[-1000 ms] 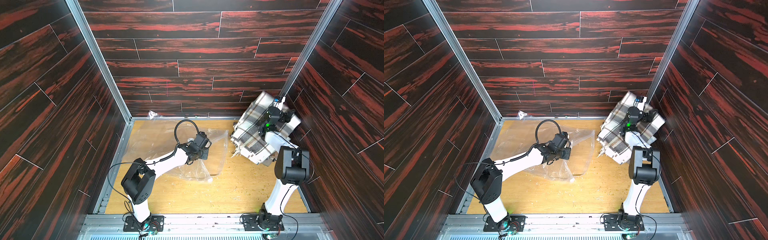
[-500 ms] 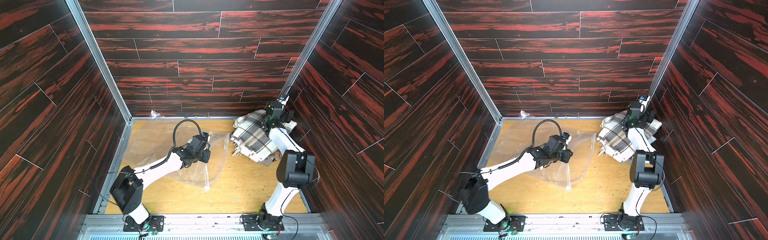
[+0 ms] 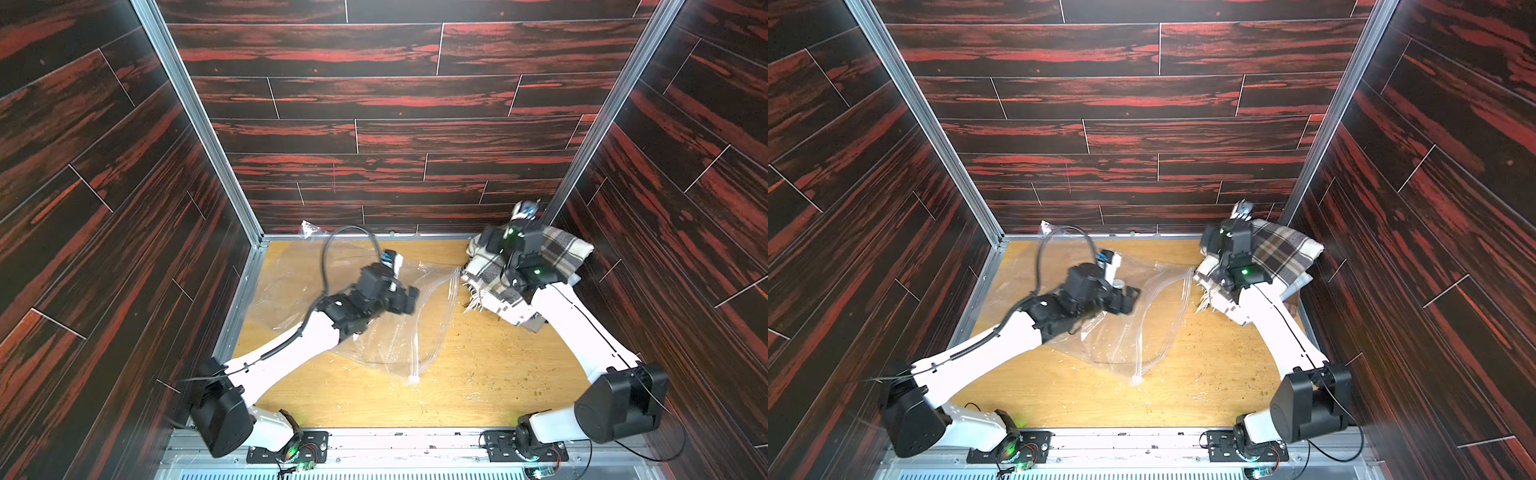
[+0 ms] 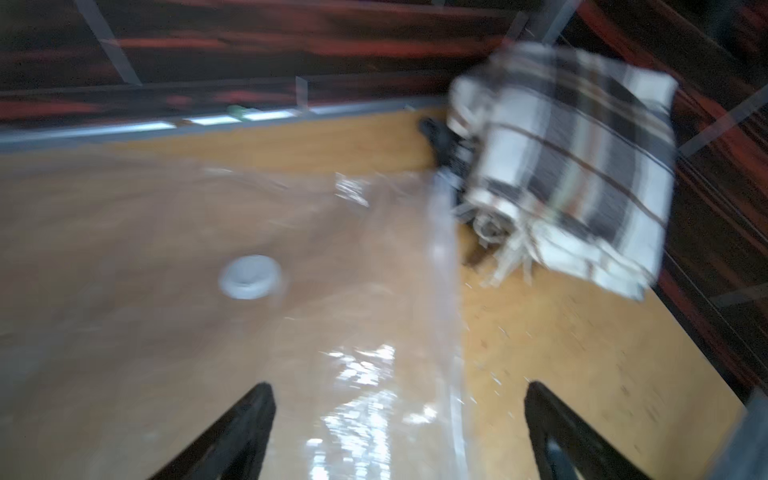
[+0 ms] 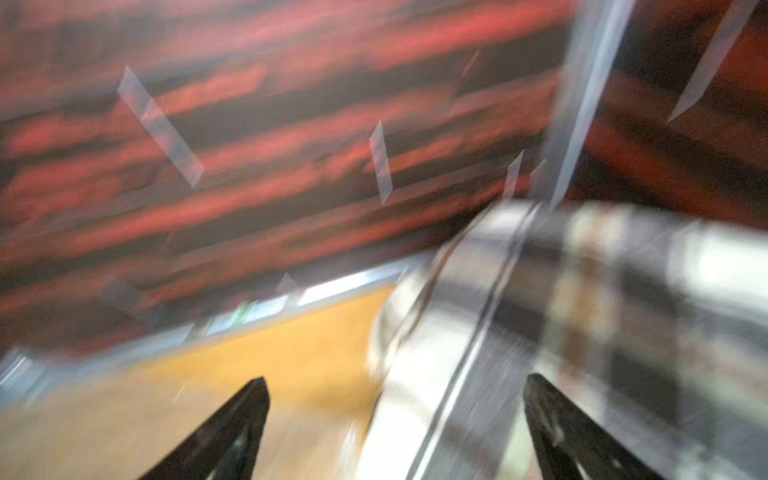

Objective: Take the scarf out of the vacuum bag
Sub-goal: Place the vacuum bag at the center of the board, then adjust the vacuum bag at the center of the board.

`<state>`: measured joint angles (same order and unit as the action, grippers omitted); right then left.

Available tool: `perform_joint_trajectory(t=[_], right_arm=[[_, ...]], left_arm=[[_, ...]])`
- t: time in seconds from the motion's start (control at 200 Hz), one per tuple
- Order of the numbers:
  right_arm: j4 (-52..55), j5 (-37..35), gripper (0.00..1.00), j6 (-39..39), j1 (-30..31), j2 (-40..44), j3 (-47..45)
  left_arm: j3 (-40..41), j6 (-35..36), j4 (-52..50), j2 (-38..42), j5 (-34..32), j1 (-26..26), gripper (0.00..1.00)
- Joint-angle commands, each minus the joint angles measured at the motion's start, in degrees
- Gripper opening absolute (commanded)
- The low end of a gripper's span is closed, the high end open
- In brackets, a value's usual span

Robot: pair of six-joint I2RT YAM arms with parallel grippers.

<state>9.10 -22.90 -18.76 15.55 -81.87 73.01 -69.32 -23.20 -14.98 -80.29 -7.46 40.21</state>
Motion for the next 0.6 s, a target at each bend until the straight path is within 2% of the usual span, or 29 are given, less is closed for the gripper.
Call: perform_joint_trajectory(t=[0.0,0.17,0.371,0.511,0.596], right_arm=[[8.14,15.1,0.98,-5.82,0.62,3.14,-3.49],[10.46,29.12,0.98,-8.09,0.66,8.97,-11.0],[8.02,44.85,0.98,-15.18,1.44,13.99,-17.07],[5.11,48.04,0.98,-19.58,4.83,15.33,-19.02],[4.9,46.99,0.98,-21.28,7.69,14.48,-18.72]], left_arm=[[-0.75,-5.31,-3.58,3.01,-7.86,-7.01,0.96],[-6.21,-12.05,-10.47,-3.72,-6.39,-20.72,0.96],[-10.78,-15.94,-11.27,-15.02,-1.52,-29.32,0.96],[-14.88,-18.4,-12.91,-23.7,4.64,-33.18,0.96],[-17.94,-19.1,-14.73,-28.87,9.98,-35.46,0.96]])
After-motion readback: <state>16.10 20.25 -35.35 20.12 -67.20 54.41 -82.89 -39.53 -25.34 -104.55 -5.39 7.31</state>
